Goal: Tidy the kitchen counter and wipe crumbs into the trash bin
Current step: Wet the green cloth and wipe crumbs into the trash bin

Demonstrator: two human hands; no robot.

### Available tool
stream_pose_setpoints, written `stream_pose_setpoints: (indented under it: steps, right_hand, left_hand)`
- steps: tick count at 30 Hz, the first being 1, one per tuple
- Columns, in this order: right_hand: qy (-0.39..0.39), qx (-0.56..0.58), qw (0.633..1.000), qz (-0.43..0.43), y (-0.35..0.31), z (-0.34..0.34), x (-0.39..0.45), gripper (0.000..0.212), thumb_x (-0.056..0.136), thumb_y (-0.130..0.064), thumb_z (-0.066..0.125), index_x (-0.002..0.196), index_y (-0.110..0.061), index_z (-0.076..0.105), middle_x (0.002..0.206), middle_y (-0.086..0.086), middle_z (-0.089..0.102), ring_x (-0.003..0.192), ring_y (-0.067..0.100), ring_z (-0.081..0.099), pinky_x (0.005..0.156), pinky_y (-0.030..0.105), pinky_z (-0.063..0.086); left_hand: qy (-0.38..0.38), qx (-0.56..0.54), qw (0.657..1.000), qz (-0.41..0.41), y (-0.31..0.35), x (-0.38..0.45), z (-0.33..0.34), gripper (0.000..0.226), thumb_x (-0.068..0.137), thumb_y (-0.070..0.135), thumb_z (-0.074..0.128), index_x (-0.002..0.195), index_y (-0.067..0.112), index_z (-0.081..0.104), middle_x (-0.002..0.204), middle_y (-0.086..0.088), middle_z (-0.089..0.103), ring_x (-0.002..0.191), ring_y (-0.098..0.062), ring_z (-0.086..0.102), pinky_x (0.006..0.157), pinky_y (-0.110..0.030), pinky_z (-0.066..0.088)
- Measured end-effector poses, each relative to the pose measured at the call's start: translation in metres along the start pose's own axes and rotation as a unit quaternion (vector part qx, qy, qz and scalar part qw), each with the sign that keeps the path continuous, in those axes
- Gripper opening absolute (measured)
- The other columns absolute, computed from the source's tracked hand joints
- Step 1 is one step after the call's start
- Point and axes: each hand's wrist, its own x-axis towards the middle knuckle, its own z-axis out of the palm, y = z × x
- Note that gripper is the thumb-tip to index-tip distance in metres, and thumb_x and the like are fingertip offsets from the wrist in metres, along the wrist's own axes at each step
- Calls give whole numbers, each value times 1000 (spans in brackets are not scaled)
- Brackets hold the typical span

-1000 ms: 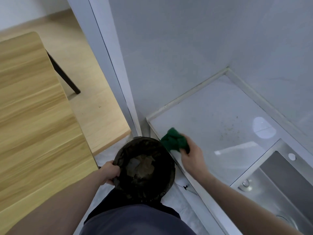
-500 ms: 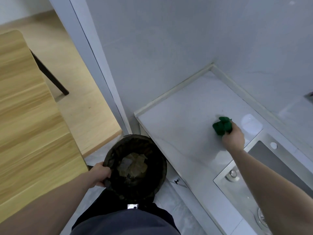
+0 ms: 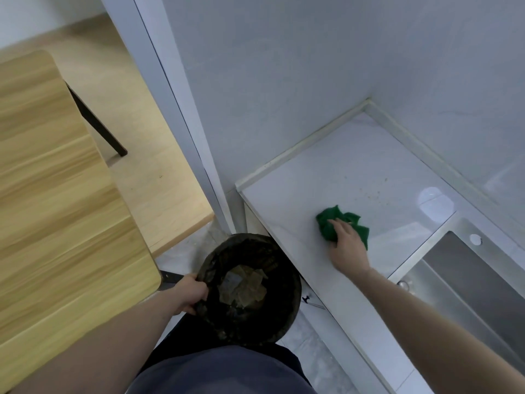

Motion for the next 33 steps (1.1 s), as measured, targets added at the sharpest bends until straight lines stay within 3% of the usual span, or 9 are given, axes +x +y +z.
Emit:
stream_pose_setpoints:
  steps: [5, 9, 14, 22, 25, 27, 30, 33]
  right_hand:
    - [-60, 43, 993, -88, -64, 40, -55, 61, 85, -8, 55, 141, -31, 54, 148, -4, 55, 135, 20, 51, 115, 33, 40]
    - [-141, 120, 975, -122, -107, 61, -92, 55, 93, -13, 49, 141, -39, 49, 137, -8, 62, 124, 18, 58, 107, 33, 46]
    - [-86, 165, 977, -103, -101, 28, -99, 57, 91, -10, 55, 139, -40, 52, 131, -10, 65, 118, 13, 60, 102, 27, 46]
    - [123, 193, 970, 76, 6, -57, -67, 55, 92, -9, 49, 134, -43, 51, 116, -7, 71, 102, 23, 65, 90, 40, 54]
    - [114, 169, 965, 168, 48, -62, -63, 54, 89, -9, 42, 132, -40, 50, 103, -1, 69, 88, 31, 64, 79, 45, 57]
    - [83, 134, 965, 209, 64, -51, -72, 56, 85, -5, 43, 134, -30, 51, 98, 7, 74, 97, 35, 67, 85, 45, 56]
    - [89, 96, 971, 199, 66, -18, -96, 57, 90, -3, 52, 145, -17, 50, 136, 12, 63, 123, 37, 57, 98, 47, 50]
    - [126, 115, 962, 213, 45, 11, -118, 62, 88, -4, 54, 146, -23, 49, 144, 5, 58, 121, 36, 59, 93, 45, 51]
  left_hand:
    - [7, 10, 1000, 11, 1, -2, -2, 46, 79, -7, 48, 120, 13, 56, 109, -16, 62, 99, -36, 66, 76, -52, 64]
    - [9, 12, 1000, 19, 3, -4, -3, 43, 81, -8, 47, 119, 10, 58, 111, -18, 61, 102, -39, 65, 79, -54, 63]
    - [7, 14, 1000, 20, 0, -5, -3, 41, 83, -8, 47, 117, 12, 58, 112, -17, 62, 101, -38, 65, 76, -52, 64]
    - [-2, 13, 1000, 14, 0, -1, -5, 45, 80, -8, 46, 119, 11, 58, 111, -17, 63, 99, -37, 66, 70, -48, 65]
    - [-2, 14, 1000, 15, 0, -1, -4, 48, 80, -9, 47, 122, 12, 56, 110, -16, 62, 97, -35, 66, 66, -43, 65]
    - [-1, 14, 1000, 18, 0, -2, -3, 49, 80, -9, 47, 124, 12, 54, 111, -16, 61, 98, -35, 65, 67, -44, 65]
    - [0, 9, 1000, 21, 1, -1, -3, 51, 80, -10, 46, 126, 11, 52, 114, -19, 61, 101, -39, 65, 73, -50, 64]
    - [-4, 9, 1000, 18, 3, 1, -4, 50, 80, -11, 46, 125, 10, 53, 116, -20, 61, 102, -41, 65, 75, -55, 63]
